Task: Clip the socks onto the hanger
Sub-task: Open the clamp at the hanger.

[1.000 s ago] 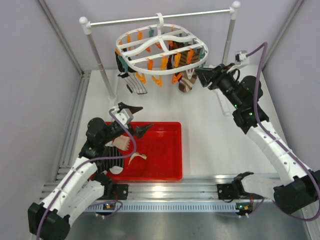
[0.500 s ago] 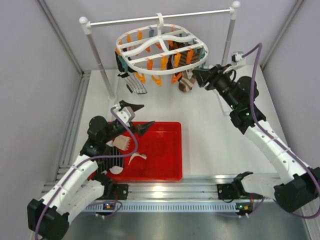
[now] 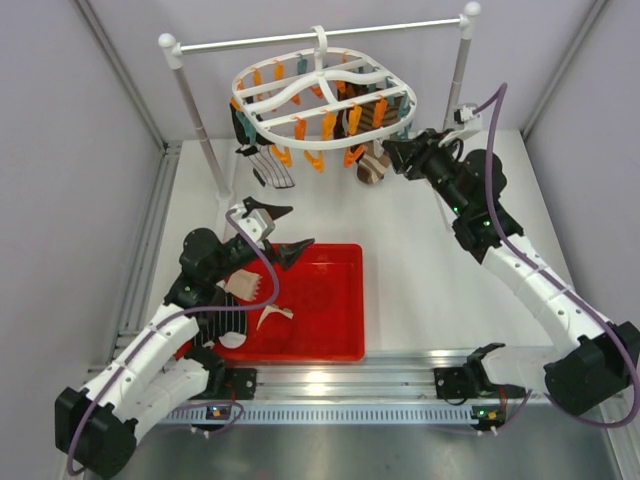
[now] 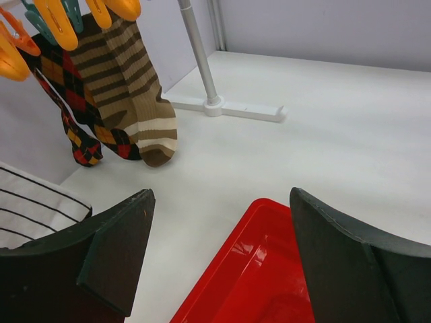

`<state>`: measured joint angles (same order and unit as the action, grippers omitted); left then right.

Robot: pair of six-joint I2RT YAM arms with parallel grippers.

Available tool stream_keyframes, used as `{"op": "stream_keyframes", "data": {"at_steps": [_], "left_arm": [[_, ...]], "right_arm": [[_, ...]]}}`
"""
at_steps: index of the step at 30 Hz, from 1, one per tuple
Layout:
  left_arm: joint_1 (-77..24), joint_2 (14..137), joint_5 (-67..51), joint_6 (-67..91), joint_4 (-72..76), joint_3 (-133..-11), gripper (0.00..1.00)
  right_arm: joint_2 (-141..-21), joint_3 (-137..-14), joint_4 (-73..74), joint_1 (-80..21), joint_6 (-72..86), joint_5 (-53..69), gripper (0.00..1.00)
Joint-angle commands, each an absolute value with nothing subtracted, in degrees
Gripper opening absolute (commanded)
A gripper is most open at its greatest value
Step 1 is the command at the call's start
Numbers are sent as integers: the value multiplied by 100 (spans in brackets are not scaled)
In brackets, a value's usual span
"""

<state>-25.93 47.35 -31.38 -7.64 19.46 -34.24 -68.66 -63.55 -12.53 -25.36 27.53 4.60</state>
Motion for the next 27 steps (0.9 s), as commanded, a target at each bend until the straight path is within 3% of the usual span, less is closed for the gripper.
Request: {"op": "stream_keyframes", "data": {"at_steps": [1, 14, 23, 27], "left_arm": [[-2681, 4825, -3076, -695, 2399, -3762, 86], [-3102, 5141, -2883, -703, 2479, -4008, 86], [-3243, 5308, -2550, -510, 2689, -4218, 85], [-3558, 5519, -2154, -396, 2900, -4595, 82]], "right_arm": [[-6882, -6636, -1643, -2637, 2742, 562, 40], [-6943, -6759, -1793, -2646, 2654, 668, 37], [-6970, -6829, -1723, -2654, 2733, 738, 0], [-6865, -6934, -1539, -2654, 2900, 756, 0]]}}
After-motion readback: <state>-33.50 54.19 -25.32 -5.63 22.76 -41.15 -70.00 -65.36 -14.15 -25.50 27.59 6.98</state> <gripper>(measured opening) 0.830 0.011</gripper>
